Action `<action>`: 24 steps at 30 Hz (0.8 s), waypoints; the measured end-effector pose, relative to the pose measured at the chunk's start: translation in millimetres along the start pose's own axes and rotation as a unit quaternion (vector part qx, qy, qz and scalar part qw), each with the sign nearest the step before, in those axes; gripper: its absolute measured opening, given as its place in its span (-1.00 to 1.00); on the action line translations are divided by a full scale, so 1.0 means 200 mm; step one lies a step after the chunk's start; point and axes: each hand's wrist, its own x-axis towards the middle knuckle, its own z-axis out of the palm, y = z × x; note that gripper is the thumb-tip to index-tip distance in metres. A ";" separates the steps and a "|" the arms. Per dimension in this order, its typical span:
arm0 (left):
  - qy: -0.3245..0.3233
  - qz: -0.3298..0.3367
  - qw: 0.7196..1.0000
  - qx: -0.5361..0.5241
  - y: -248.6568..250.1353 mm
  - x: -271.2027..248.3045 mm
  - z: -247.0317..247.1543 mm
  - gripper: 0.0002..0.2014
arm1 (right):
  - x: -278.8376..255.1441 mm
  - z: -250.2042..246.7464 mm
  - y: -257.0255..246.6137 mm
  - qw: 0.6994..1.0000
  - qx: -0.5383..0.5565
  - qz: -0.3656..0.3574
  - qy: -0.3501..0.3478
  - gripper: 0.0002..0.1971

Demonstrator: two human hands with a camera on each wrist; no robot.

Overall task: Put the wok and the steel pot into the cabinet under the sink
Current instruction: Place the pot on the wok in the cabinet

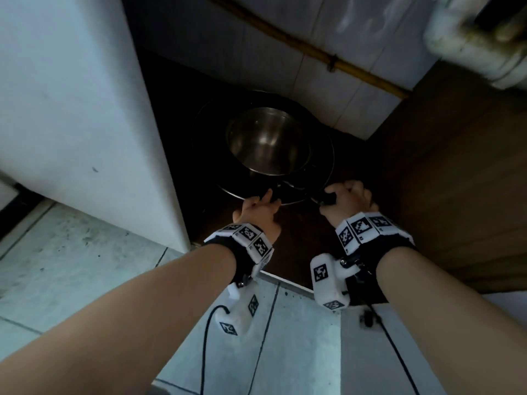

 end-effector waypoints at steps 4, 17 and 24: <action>-0.067 -0.015 0.981 -0.183 0.12 -0.16 -0.17 -0.55 | -0.11 -0.20 -0.11 0.996 0.010 0.010 -0.084 -0.57; -0.204 -0.184 0.820 -0.502 0.28 -0.98 -0.79 -0.58 | -0.83 -0.70 -0.23 0.936 0.226 0.057 -0.263 -0.67; -0.146 -0.272 0.734 -0.604 0.55 -1.62 -0.95 -0.76 | -1.42 -1.34 -0.20 0.926 0.287 0.091 -0.226 -0.66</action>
